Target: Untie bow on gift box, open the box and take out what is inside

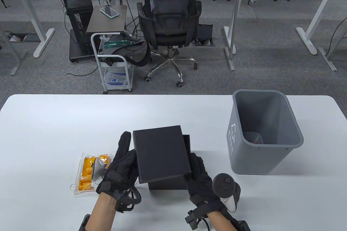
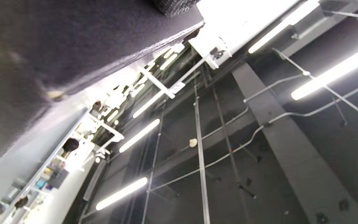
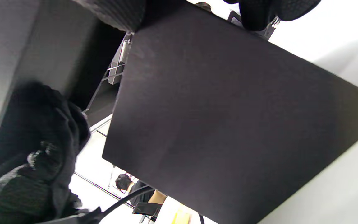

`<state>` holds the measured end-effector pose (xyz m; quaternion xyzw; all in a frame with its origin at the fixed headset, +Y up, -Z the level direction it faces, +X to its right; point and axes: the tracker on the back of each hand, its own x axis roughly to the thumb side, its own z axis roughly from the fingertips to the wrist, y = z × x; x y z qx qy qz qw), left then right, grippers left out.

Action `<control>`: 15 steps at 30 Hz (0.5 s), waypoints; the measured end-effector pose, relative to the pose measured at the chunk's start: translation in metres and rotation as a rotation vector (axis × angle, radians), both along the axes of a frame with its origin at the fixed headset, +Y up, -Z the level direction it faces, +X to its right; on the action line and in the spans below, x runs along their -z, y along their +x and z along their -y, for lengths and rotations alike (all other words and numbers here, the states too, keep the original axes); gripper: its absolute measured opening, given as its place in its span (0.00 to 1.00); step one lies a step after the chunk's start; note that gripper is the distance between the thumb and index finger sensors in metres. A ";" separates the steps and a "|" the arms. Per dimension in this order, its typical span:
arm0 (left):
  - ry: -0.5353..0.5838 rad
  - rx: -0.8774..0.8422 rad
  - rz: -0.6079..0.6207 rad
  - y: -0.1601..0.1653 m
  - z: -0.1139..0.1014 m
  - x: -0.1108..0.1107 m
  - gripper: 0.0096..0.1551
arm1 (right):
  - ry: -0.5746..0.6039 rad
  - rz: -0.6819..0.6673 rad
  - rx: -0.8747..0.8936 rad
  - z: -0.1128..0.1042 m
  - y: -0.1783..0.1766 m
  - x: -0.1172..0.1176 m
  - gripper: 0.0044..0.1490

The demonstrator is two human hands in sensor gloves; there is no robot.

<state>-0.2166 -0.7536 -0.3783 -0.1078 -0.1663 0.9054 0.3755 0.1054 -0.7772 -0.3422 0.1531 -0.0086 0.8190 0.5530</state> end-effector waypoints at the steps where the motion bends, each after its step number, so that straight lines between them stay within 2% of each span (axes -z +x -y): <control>1: -0.002 -0.004 0.015 0.002 0.002 0.001 0.39 | 0.001 -0.002 0.003 -0.001 0.000 0.000 0.43; 8: -0.067 -0.007 0.007 0.012 0.021 0.009 0.38 | 0.007 -0.031 0.037 -0.002 0.002 0.000 0.42; 15: -0.062 0.005 -0.016 0.016 0.029 0.013 0.38 | 0.005 -0.079 0.062 -0.002 0.005 0.000 0.43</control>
